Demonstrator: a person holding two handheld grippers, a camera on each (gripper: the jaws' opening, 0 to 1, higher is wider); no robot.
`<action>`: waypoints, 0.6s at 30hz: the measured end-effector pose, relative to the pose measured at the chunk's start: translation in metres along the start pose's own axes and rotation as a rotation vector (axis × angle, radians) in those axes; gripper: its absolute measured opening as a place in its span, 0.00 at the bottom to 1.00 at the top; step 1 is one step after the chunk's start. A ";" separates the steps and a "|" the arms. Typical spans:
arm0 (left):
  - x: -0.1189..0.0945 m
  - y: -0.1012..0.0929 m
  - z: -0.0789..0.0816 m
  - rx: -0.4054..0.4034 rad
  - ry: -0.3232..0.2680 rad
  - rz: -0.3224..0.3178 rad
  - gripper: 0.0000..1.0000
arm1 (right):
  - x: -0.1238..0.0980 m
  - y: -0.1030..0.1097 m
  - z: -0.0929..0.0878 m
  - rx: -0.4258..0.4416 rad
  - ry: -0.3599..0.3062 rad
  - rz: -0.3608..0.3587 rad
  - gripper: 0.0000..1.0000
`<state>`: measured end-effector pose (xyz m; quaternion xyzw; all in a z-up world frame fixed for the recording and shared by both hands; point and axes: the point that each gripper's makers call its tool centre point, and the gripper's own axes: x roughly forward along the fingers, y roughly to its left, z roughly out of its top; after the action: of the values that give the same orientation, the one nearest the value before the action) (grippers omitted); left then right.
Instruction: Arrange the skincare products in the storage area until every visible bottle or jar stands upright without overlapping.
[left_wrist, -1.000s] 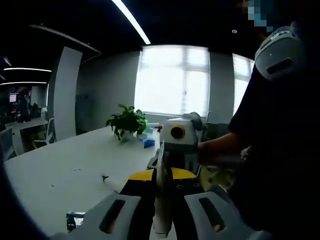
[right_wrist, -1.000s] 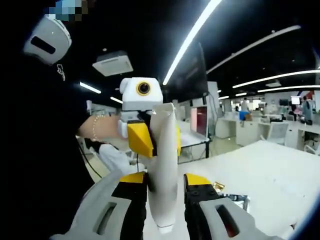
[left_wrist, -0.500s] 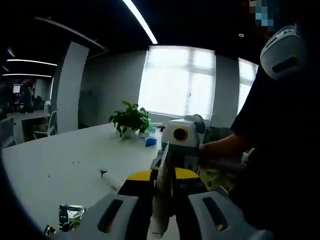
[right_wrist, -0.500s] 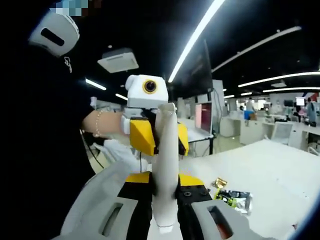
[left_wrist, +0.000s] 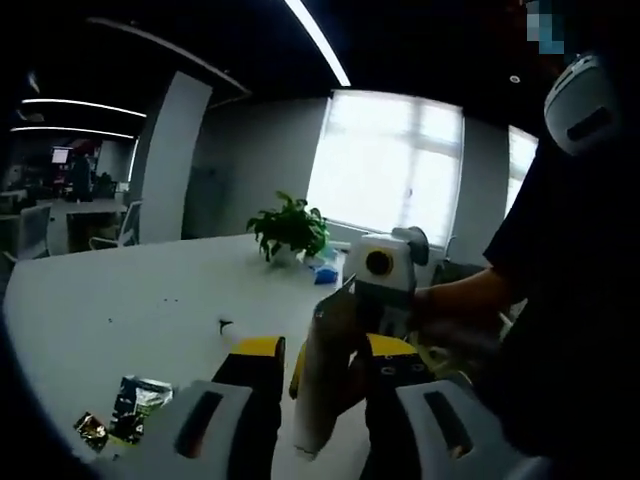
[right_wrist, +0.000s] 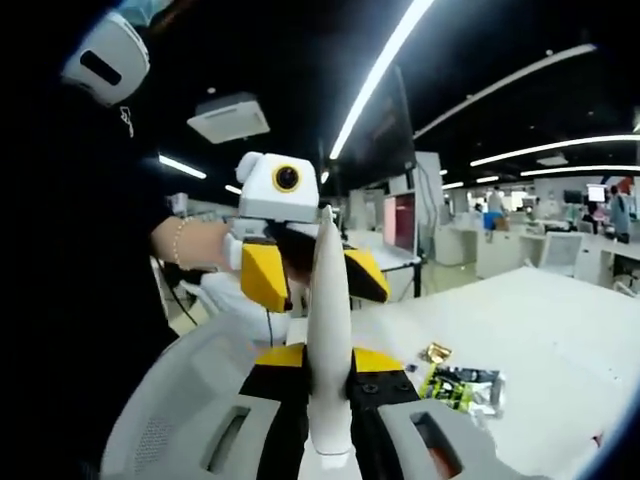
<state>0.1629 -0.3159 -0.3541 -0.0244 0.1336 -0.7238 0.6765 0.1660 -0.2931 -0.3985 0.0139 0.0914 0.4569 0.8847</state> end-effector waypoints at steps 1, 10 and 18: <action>-0.001 0.003 -0.003 -0.004 0.003 0.018 0.31 | 0.001 -0.001 -0.001 0.004 0.000 0.000 0.05; -0.013 0.029 -0.029 -0.043 0.030 0.172 0.54 | 0.005 -0.013 -0.024 0.003 0.027 0.006 0.05; -0.031 0.049 -0.038 -0.059 0.027 0.344 0.87 | 0.003 -0.033 -0.033 0.062 -0.043 -0.023 0.05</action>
<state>0.2053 -0.2816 -0.3977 -0.0111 0.1660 -0.5934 0.7875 0.1889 -0.3120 -0.4347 0.0501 0.0866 0.4434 0.8907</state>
